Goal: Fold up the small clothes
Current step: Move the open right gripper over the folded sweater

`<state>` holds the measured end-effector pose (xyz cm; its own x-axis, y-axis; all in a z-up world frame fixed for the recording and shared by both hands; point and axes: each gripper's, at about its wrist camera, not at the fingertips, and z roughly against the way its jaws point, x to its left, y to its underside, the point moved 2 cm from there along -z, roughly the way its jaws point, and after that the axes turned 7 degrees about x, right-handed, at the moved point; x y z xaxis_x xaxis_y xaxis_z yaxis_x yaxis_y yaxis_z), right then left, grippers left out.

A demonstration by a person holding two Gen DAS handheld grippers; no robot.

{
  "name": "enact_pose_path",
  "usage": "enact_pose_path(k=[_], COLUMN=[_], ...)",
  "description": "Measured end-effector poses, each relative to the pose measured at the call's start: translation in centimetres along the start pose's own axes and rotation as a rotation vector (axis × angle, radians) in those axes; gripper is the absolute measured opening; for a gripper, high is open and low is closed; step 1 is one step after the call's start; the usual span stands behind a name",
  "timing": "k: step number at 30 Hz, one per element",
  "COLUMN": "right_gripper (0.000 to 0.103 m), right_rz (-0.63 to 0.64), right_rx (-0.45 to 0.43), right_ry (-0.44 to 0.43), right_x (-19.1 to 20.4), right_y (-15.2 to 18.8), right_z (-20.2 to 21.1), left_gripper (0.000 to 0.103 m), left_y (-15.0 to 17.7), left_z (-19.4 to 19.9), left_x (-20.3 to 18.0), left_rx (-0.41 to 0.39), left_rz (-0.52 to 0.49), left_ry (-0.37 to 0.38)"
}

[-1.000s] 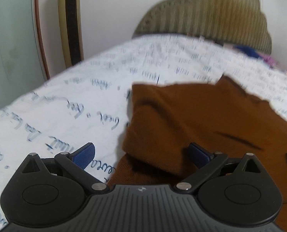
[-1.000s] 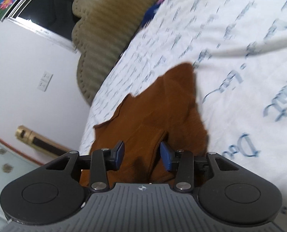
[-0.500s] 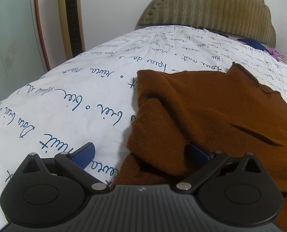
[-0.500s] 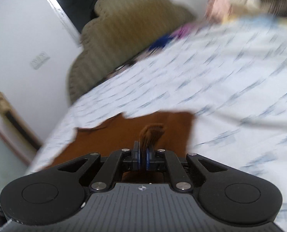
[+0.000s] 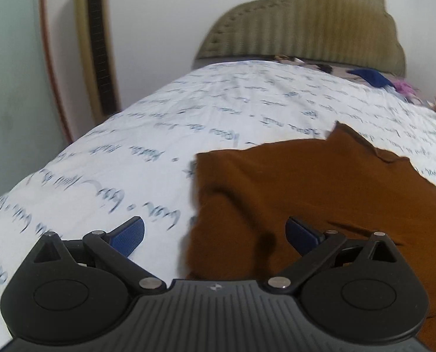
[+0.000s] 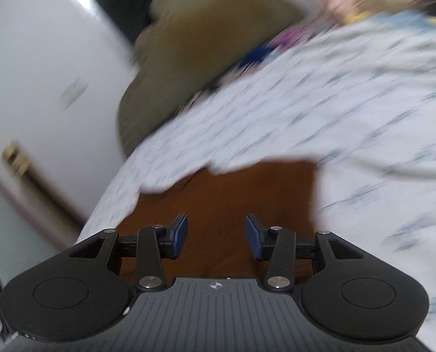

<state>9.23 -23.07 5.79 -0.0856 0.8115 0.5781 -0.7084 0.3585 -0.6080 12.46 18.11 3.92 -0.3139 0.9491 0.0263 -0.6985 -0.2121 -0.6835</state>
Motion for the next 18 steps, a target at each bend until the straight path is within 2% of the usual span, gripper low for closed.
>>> enact_pose_path(k=[2,3,4,5,6,7,8,10,11,13,14,17,18], right_gripper=[0.046,0.045,0.035,0.011,0.0,0.0,0.0,0.0,0.004,0.028,0.035,0.035,0.035], right_rz=[0.02,0.008,-0.011,-0.022,-0.019,-0.035,-0.081,-0.127,-0.123,-0.099,-0.071,0.023,0.048], right_rx=[0.044,0.08,0.098,0.099,0.084,0.077,0.078,0.112,0.117,0.09,0.078,0.119,0.144], right_ry=[0.03,0.052,0.104,0.133,0.156,0.155,0.118,0.093,0.091,0.07,0.055,-0.052,-0.089], right_x=[0.8,0.5,-0.1,-1.1,-1.9,-3.0,-3.9,-4.4,-4.0,-2.5,-1.5,2.1,3.5], right_y=[0.3,0.5,0.7,1.0,1.1,1.0,0.7,0.1,0.0,0.0,0.1,0.7,1.0], right_z=[-2.5,-3.8,-4.6,-4.9,-4.9,-4.6,-4.4,-4.4,-4.2,-3.1,-2.9,-3.6,-4.2], left_gripper=[0.103,0.103,0.103,0.103,0.103,0.103,0.103,0.103,0.103,0.103,0.103,0.103,0.103], left_y=[0.2,0.5,0.8,1.1,1.1,1.2,1.1,0.9,0.7,0.5,0.3,-0.2,-0.3], left_z=[-2.2,-3.1,-3.1,-3.2,-3.2,-3.2,-3.2,-2.9,-2.6,-1.7,-1.4,-0.3,-0.2], left_x=[-0.2,0.2,1.1,1.7,2.0,2.1,2.0,1.8,1.8,1.4,1.2,0.5,0.3], left_rx=[0.078,0.101,0.074,0.067,0.064,0.062,0.064,0.071,0.075,0.059,0.05,0.005,-0.002], left_rz=[-0.022,-0.008,0.034,0.058,0.053,0.046,0.046,0.05,0.057,0.054,0.052,0.023,0.011], left_ry=[-0.079,-0.068,-0.024,-0.009,-0.004,-0.004,-0.007,-0.016,-0.019,-0.025,-0.033,-0.028,-0.054])
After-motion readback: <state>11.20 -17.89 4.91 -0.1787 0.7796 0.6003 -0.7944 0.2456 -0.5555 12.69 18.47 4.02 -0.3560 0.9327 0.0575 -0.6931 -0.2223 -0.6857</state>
